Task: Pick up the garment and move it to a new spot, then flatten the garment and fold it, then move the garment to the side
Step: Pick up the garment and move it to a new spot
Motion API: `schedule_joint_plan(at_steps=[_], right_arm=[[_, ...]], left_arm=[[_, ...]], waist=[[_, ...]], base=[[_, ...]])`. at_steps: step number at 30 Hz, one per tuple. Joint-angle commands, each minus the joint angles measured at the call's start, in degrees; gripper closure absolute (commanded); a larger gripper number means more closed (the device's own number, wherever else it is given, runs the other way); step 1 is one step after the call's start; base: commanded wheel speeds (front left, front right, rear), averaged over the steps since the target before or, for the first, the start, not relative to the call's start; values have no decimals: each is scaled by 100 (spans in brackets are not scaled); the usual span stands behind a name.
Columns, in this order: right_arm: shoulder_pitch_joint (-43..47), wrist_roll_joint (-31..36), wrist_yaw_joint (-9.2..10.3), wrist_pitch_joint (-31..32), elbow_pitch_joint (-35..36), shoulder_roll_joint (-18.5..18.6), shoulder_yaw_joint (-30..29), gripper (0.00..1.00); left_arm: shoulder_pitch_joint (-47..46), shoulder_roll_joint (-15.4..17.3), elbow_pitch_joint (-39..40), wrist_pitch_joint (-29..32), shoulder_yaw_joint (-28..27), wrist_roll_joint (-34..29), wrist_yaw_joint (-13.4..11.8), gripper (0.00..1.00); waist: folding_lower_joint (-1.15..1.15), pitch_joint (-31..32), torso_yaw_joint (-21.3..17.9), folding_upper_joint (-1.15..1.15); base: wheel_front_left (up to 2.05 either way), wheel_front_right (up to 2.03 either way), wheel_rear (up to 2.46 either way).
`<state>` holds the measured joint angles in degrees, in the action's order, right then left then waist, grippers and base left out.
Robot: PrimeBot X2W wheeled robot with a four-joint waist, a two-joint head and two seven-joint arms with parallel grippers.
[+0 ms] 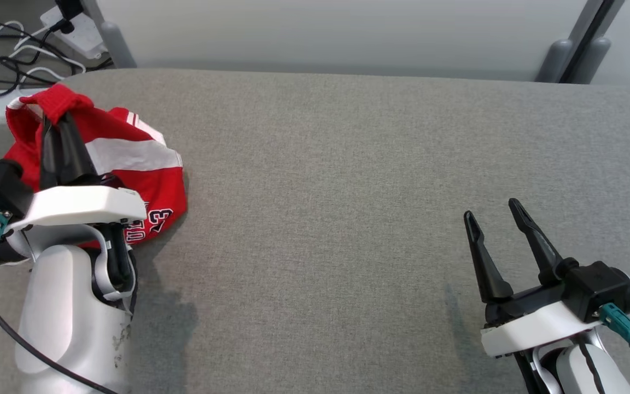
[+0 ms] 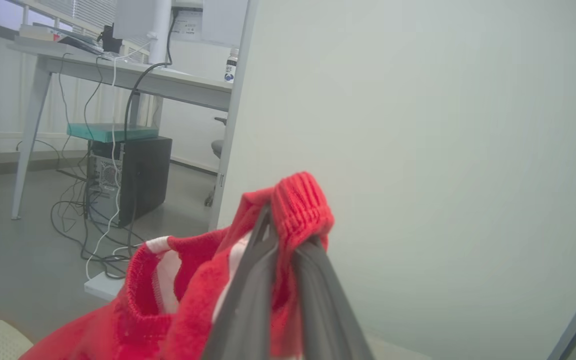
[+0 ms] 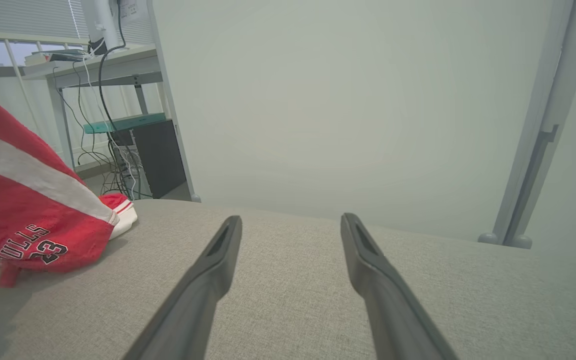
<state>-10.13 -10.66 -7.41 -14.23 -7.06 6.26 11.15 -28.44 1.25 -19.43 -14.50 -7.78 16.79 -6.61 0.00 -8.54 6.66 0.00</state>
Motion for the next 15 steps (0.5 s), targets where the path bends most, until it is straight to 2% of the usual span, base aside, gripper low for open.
schedule_joint_plan(at_steps=[1,7,15], right_arm=[[8,-35,-8,-77,112,-35,82,0],[150,-35,-8,-77,92,-105,48,0],[270,-24,-8,-77,108,-176,12,0]], left_arm=[[-63,165,272,-50,1,57,28,100],[-180,164,403,-50,583,317,19,100],[-508,164,285,-50,1221,578,17,100]], waist=[[0,176,-164,0],[0,459,-488,0],[0,651,-1111,0]], base=[[0,0,0],[0,0,0],[0,0,0]])
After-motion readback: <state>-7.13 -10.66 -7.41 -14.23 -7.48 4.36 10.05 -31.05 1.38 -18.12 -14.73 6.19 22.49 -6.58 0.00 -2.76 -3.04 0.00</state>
